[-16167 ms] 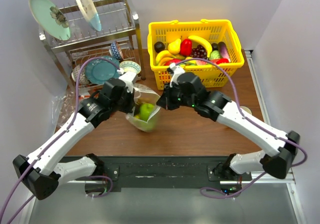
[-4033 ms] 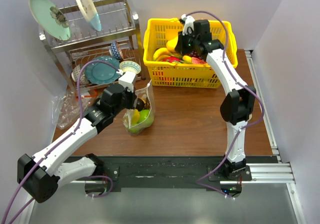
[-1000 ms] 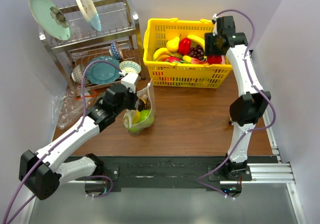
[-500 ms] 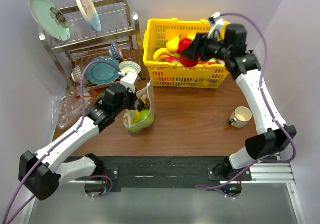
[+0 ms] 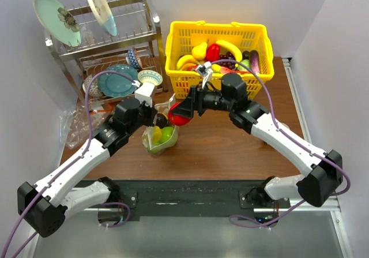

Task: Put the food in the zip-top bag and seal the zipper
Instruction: Place the fake fruit in the zipper food storage bag.

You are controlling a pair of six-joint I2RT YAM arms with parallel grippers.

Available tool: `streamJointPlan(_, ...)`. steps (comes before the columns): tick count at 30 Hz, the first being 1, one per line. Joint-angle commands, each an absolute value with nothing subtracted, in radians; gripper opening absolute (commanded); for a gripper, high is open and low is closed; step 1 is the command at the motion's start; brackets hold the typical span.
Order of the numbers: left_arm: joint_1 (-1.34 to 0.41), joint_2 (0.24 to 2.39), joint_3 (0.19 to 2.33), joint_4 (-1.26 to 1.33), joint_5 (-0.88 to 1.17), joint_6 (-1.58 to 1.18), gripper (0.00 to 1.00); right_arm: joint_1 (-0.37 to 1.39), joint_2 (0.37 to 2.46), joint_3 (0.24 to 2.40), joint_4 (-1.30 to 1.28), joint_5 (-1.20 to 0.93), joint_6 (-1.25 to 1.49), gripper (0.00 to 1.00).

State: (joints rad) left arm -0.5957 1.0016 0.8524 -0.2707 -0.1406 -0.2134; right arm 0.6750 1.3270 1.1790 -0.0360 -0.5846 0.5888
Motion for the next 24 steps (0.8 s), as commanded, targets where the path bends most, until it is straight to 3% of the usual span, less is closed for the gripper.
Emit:
streamJointPlan(1,-0.586,0.979,0.859,-0.241,-0.118,-0.206,0.00,0.745,1.313,1.126,0.273,-0.514,0.706,0.40)
streamJointPlan(13,-0.583,0.966,0.856,-0.238,-0.092,-0.215,0.00,0.842,1.381,1.023,0.387,-0.321,0.687,0.43)
streamJointPlan(21,-0.583,0.969,0.854,-0.238,-0.092,-0.216,0.00,0.850,1.335,0.939,0.387,-0.199,0.677,0.64)
streamJointPlan(24,-0.583,0.974,0.854,-0.238,-0.091,-0.216,0.00,0.853,1.339,0.977,0.329,-0.212,0.658,0.89)
